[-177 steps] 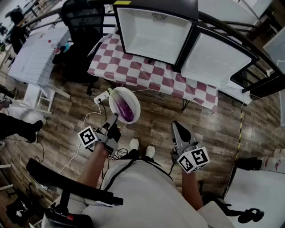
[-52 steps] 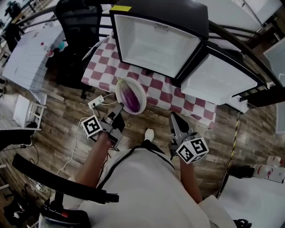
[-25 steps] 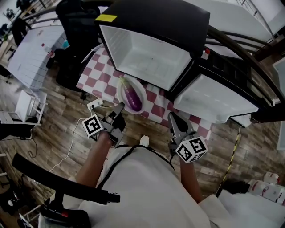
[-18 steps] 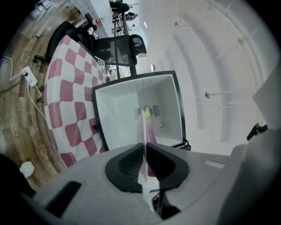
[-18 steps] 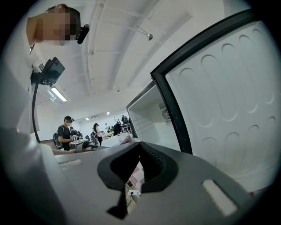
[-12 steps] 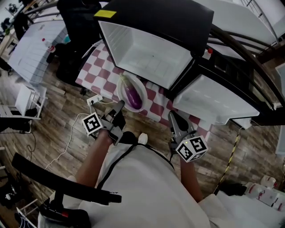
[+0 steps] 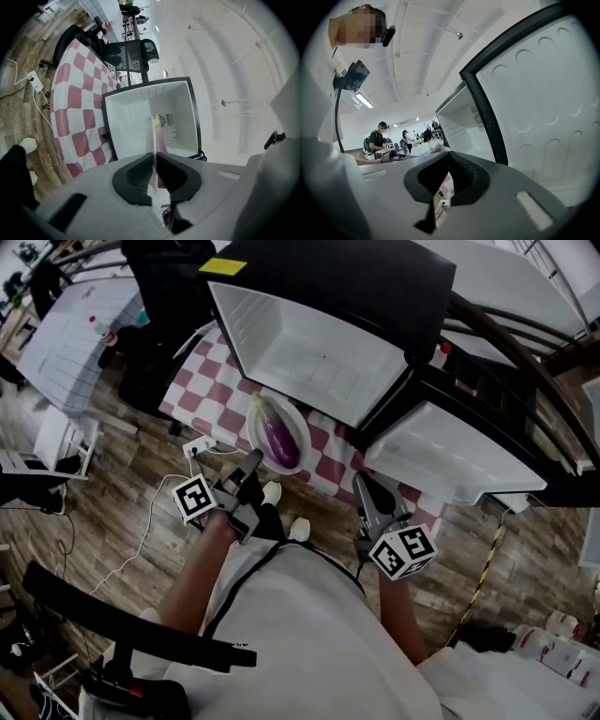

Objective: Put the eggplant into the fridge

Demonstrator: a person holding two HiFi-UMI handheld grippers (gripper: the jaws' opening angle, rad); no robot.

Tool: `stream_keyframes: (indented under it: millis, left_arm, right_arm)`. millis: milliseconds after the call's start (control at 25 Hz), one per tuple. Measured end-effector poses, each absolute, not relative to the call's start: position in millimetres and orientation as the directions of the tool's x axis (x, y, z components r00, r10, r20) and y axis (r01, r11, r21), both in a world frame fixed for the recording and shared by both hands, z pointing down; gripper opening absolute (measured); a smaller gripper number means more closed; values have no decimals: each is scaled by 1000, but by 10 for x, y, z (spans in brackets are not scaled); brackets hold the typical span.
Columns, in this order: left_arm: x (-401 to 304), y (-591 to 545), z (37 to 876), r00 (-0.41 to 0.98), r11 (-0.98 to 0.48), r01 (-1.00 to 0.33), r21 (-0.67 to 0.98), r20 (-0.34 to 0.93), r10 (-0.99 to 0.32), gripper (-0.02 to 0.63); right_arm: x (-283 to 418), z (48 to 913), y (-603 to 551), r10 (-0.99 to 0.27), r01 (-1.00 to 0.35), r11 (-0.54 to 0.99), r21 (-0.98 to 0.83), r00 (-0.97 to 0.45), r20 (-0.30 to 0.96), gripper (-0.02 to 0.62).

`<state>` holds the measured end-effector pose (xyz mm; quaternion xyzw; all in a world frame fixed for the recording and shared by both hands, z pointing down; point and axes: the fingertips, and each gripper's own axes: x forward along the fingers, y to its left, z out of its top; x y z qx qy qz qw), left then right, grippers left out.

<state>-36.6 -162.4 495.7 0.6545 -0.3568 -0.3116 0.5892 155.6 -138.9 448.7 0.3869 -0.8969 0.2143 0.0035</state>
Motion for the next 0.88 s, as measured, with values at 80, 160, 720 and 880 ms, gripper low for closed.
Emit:
stream_keyframes:
  millis: [80,160,720,880]
  left_arm:
    - [-366,-1690,4947,558,-56,-96,994,7,-830,28]
    - [-373,-1742,4959,564,-53,-90,995,7,-826,28]
    - [-407,-2242,5115,644,-72,-78,994,-5,-765,28]
    - [-430,-2383,5261,675,-73,-90,993,7,-738,28]
  right_arm:
    - [1516,4485,-1434,-692,-695,611,-379,-701,173,8]
    - [1470,4479,-1482,-691,-696,611,-377,-701,174,8]
    - [1117,4589,-1825,-705,-723,584,-371,-677,211,8]
    - [993,4691,-1956,-713,-738,565,-369,-662,232,8]
